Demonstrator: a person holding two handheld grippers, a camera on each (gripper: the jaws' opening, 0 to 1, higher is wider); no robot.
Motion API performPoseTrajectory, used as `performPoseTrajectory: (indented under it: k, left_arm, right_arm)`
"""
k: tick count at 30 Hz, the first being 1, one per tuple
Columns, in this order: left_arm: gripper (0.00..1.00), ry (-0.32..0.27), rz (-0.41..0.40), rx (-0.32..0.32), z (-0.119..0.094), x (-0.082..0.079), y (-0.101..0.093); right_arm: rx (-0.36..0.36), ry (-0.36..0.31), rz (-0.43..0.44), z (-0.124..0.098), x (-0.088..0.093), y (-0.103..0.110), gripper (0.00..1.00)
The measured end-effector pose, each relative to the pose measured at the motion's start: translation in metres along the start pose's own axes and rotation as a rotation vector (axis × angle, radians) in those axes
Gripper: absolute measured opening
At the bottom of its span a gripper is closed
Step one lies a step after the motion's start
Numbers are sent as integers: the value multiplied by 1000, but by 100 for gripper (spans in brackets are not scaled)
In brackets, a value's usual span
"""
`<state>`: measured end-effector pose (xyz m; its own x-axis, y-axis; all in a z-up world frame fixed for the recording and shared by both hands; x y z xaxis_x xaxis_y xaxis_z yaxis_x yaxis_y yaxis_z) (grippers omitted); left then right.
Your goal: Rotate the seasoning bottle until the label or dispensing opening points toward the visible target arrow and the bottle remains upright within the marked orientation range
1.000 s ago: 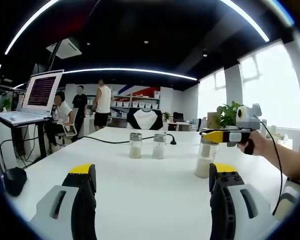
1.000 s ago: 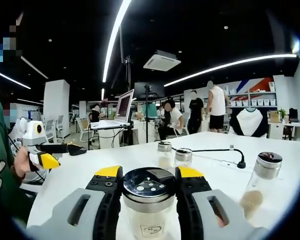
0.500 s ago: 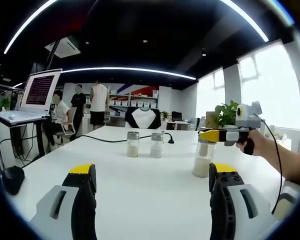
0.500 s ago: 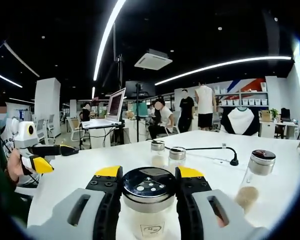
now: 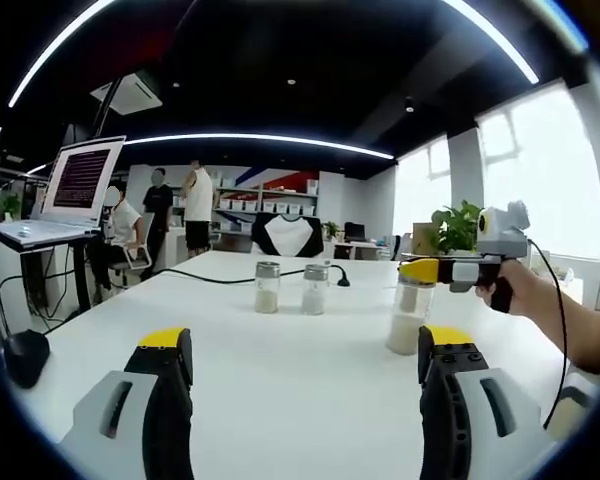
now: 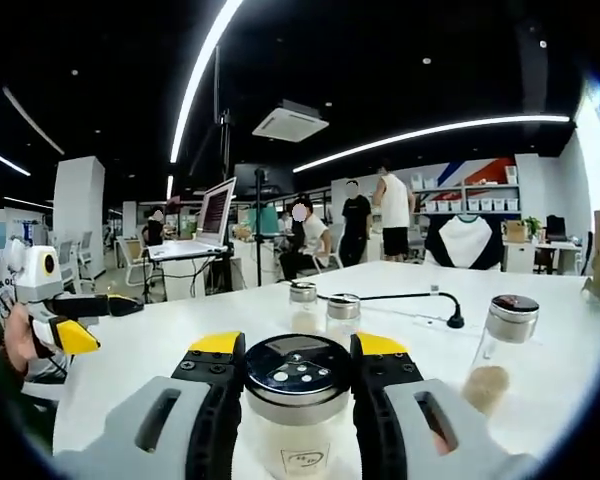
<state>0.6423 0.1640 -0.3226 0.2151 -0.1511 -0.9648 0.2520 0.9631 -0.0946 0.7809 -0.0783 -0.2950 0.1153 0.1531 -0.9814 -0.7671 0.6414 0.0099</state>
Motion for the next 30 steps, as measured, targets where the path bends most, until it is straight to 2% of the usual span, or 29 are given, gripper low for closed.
performPoseTrajectory:
  k: [30]
  left_arm:
    - [98,13,-3,5,-1,1,-1]
  right_arm:
    - [178,-5,-20,1,0,10,41]
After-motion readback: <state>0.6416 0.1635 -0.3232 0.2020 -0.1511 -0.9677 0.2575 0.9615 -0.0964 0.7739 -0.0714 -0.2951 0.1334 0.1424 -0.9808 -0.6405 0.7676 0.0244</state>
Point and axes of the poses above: the point that each gripper's makers call its tool centre point, and the gripper's own axes: z roughly forward along the fingers, y roughly to its left, x roughly out of its underside, the point moved 9 cm from there along -z, roughly backward along the fingers, and after that the axes turned 15 degrees about -y, right-handed, at the moved point
